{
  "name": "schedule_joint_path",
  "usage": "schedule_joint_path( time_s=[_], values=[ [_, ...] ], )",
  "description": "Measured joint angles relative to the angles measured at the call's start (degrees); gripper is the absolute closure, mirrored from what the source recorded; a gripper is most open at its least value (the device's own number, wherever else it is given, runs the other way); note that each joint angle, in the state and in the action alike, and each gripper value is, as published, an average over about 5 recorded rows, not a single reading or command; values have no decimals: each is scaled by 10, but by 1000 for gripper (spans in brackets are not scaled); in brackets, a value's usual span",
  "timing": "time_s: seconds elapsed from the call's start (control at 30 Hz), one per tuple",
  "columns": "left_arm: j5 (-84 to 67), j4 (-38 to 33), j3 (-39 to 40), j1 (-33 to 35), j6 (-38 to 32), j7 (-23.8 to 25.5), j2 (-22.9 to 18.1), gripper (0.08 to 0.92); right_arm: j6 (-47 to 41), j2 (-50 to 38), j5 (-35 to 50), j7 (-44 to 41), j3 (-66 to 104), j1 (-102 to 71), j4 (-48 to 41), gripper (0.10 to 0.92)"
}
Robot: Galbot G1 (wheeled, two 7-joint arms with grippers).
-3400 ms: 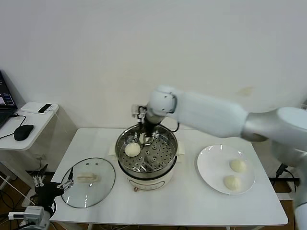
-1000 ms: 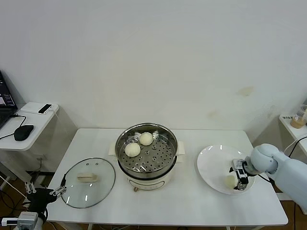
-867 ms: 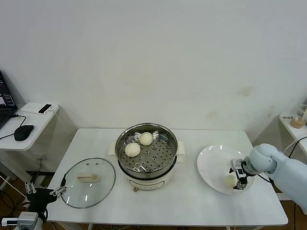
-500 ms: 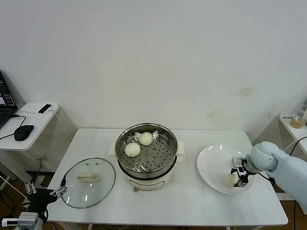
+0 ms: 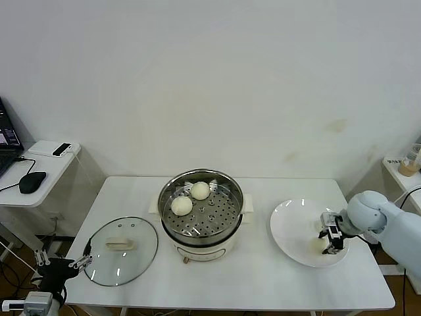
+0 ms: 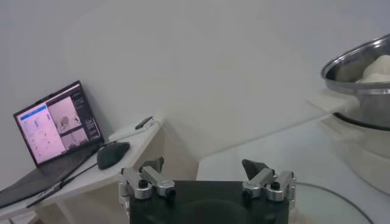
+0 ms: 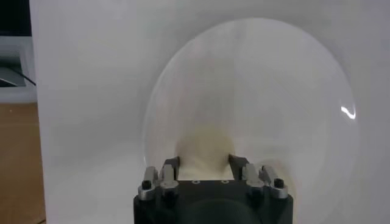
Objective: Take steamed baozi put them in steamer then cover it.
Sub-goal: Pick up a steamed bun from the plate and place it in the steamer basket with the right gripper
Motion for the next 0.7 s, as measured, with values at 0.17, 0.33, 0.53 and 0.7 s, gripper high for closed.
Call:
schedule_joint_path(
  time_s=[0.17, 0.33, 0.53, 0.7],
  values=[
    [-1, 0, -1, -1, 0, 0, 3, 177, 0, -5, 14, -5, -25, 43, 10, 503],
    [-2, 0, -1, -4, 0, 0, 4, 177, -4, -2, 38, -8, -67, 116, 20, 499],
    [-2, 1, -1, -5, 0, 0, 5, 177, -8, 22, 75, -10, -126, 225, 24, 499],
    [-4, 3, -5, -6, 1, 0, 6, 177, -14, 62, 107, -7, -177, 317, 24, 497]
  ],
)
